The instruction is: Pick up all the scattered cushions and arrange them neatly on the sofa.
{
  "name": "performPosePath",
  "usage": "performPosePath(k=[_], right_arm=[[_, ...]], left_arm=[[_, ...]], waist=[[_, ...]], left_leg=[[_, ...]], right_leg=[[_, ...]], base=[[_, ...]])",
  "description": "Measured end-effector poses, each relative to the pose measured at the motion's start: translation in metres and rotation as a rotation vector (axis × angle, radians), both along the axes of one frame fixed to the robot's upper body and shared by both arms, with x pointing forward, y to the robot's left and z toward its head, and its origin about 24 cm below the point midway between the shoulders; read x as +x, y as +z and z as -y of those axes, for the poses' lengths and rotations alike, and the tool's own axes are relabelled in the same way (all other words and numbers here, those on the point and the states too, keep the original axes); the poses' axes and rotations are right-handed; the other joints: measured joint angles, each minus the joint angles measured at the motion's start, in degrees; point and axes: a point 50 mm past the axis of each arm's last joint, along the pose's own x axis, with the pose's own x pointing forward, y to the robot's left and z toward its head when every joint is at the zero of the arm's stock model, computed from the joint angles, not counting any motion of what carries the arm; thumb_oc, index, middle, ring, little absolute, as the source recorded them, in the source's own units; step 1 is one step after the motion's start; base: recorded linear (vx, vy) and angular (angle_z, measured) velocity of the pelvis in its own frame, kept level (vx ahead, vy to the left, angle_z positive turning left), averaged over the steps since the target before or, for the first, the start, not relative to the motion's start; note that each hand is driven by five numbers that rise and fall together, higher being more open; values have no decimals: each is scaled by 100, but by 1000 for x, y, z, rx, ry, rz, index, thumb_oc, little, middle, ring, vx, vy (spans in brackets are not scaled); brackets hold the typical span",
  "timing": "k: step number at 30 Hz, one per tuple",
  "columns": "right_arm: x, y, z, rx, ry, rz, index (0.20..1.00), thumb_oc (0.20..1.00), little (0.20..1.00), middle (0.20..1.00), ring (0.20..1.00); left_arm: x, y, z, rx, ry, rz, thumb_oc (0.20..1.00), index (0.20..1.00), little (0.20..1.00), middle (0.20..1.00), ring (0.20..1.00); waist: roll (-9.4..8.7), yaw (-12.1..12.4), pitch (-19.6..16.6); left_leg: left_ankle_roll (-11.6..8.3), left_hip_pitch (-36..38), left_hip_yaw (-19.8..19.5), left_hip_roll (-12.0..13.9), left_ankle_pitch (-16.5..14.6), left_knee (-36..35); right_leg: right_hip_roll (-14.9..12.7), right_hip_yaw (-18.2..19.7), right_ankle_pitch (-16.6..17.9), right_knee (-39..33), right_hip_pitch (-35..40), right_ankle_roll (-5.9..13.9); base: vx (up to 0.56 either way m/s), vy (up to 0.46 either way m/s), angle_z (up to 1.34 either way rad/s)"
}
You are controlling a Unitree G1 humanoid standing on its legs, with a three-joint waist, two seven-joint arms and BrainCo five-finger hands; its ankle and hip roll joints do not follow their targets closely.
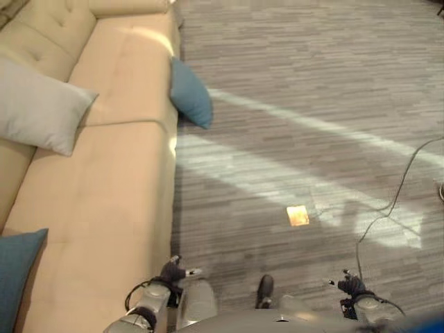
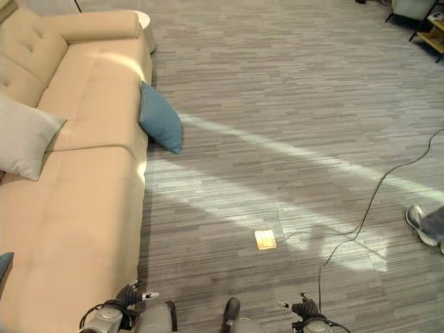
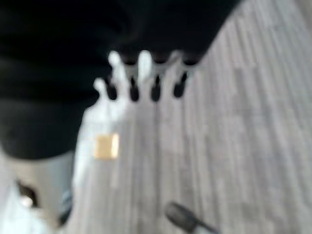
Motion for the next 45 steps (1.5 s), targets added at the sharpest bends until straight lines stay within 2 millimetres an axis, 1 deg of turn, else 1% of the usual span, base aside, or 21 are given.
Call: performPosePath(k=[3,6,9,10,11,12,13,14,17,21,24,27,29,30,31,33,34,36,39,42,45], right_arm=[[-3,-1,1,-9,2,-15,1000,1000,1000,1000,1000],[0,-3,-2,-28,57,-56,1000,1000,1000,1000,1000],[2,-2,0,-36,52,-62,1000,1000,1000,1000,1000],[-14,-7,-1,-27,48,-98,1000,1000,1000,1000,1000],[-19,-7,1,-30,48,-108,1000,1000,1000,1000,1000],[-29,-8,4,-37,45,-139,1000,1000,1000,1000,1000],[-26,-8,2,-32,72,-129,1000,1000,1000,1000,1000],[-23,-7,1,-27,86,-112,1000,1000,1000,1000,1000],[-24,-7,0,-20,94,-115,1000,1000,1000,1000,1000],[-10,-4,-5,-5,122,-69,1000,1000,1000,1000,1000],[-8,-5,-5,-5,118,-77,1000,1000,1000,1000,1000],[-21,-9,-6,0,96,-133,1000,1000,1000,1000,1000],[-20,-9,-5,-2,92,-131,1000,1000,1000,1000,1000],[-14,-7,-4,-2,79,-95,1000,1000,1000,1000,1000],[-12,-6,-4,-4,82,-93,1000,1000,1000,1000,1000],[1,-2,-2,-19,88,-55,1000,1000,1000,1000,1000],[6,0,-1,-22,88,-44,1000,1000,1000,1000,1000],[20,6,4,-48,108,-9,1000,1000,1000,1000,1000],[21,6,3,-52,122,-16,1000,1000,1000,1000,1000],[18,3,-3,-37,121,-30,1000,1000,1000,1000,1000],[9,-2,-9,-19,118,-53,1000,1000,1000,1000,1000]], left_arm=[[-5,-2,4,-6,-13,-11,1000,1000,1000,1000,1000],[-7,-3,3,-2,-14,-25,1000,1000,1000,1000,1000],[-25,-8,-2,4,10,-76,1000,1000,1000,1000,1000],[-36,-11,-5,5,36,-105,1000,1000,1000,1000,1000],[-40,-12,-3,1,37,-113,1000,1000,1000,1000,1000],[-42,-13,-2,-2,30,-114,1000,1000,1000,1000,1000],[-32,-9,-2,3,7,-87,1000,1000,1000,1000,1000],[-29,-8,-4,11,-6,-77,1000,1000,1000,1000,1000],[2,2,-3,29,-62,-3,1000,1000,1000,1000,1000],[19,8,-2,28,-62,39,1000,1000,1000,1000,1000],[10,5,-9,46,-38,-6,1000,1000,1000,1000,1000],[-12,-8,4,14,-26,-83,1000,1000,1000,1000,1000],[-18,-11,10,-1,-25,-96,1000,1000,1000,1000,1000],[-11,-9,12,-4,-46,-76,1000,1000,1000,1000,1000],[-2,-4,9,-1,-44,-35,1000,1000,1000,1000,1000],[2,2,-1,19,-53,5,1000,1000,1000,1000,1000],[3,3,-2,24,-55,7,1000,1000,1000,1000,1000],[-1,2,-3,22,-52,3,1000,1000,1000,1000,1000],[-4,0,0,10,-40,-3,1000,1000,1000,1000,1000],[-16,-4,-5,11,1,-33,1000,1000,1000,1000,1000],[-32,-8,-9,9,43,-72,1000,1000,1000,1000,1000]], waist=[[42,56,-11],[174,279,-60],[115,533,-74],[-62,470,-289],[29,499,-400],[161,490,-522],[217,373,-478],[190,253,-470],[68,85,-355],[233,-20,-186],[195,-169,-100],[256,-246,-245],[186,-234,-360],[-23,-236,-356],[-177,-82,-282],[-256,211,-211],[-267,238,-167],[-225,313,-35],[35,347,-13],[89,413,-28],[-60,512,-68]], left_leg=[[143,-191,53,-591,-49,-1025],[89,-132,-149,-1245,394,-3704],[446,13,-73,-1326,479,-3362],[839,175,-92,-1513,380,-2813],[936,389,-105,-1431,377,-2843],[1412,701,-95,-1281,464,-3038],[1424,1055,-141,-1109,428,-3260],[1417,1172,-182,-1144,355,-3286],[1525,1677,-302,-1396,-104,-3289],[1271,2159,-595,-1244,-516,-3295],[1124,2553,-1043,-1156,-1000,-3294],[775,2811,-1363,-852,-1245,-2680],[519,2616,-1245,-751,-1083,-2175],[303,1247,-522,-704,-512,140],[319,706,-409,-604,318,1057],[358,262,-322,-486,-138,1323],[422,167,-162,-443,-265,1218],[438,87,407,-738,-449,-900],[424,26,1093,-1071,168,-3186],[519,-157,1515,-1102,331,-3367],[1252,66,1388,-1397,479,-3248]], right_leg=[[101,21,56,-319,208,55],[641,408,-97,-596,537,-84],[757,910,-379,-601,963,-173],[659,950,-661,-444,1211,155],[728,924,-806,-88,1223,396],[883,856,-903,601,999,555],[718,663,-840,3185,-104,1146],[528,612,-672,4410,-752,1383],[-548,542,-774,5349,-1857,1209],[-600,507,-614,2710,-2147,955],[-248,1341,183,-19,-2004,981],[-59,1437,1203,600,-1689,832],[17,1303,1183,693,-1505,658],[-90,790,1074,496,-1268,0],[-84,731,1059,435,-1142,-159],[79,762,826,276,-823,-291],[113,718,754,159,-658,-268],[234,595,688,-482,10,344],[568,347,236,-609,492,645],[854,383,-166,-581,842,878],[1036,536,-297,-338,1180,947]], base=[[303,-70,-34],[501,-38,-63],[482,30,-104],[359,52,-66],[276,44,-46],[240,39,-45],[220,30,-28],[273,31,14],[391,-46,31],[417,-204,21],[364,-240,75],[423,-398,123],[178,-331,106],[224,-303,111],[257,-227,90],[365,-202,8],[337,-90,18],[328,-57,13],[389,-40,34],[337,10,-3],[377,39,-32]])
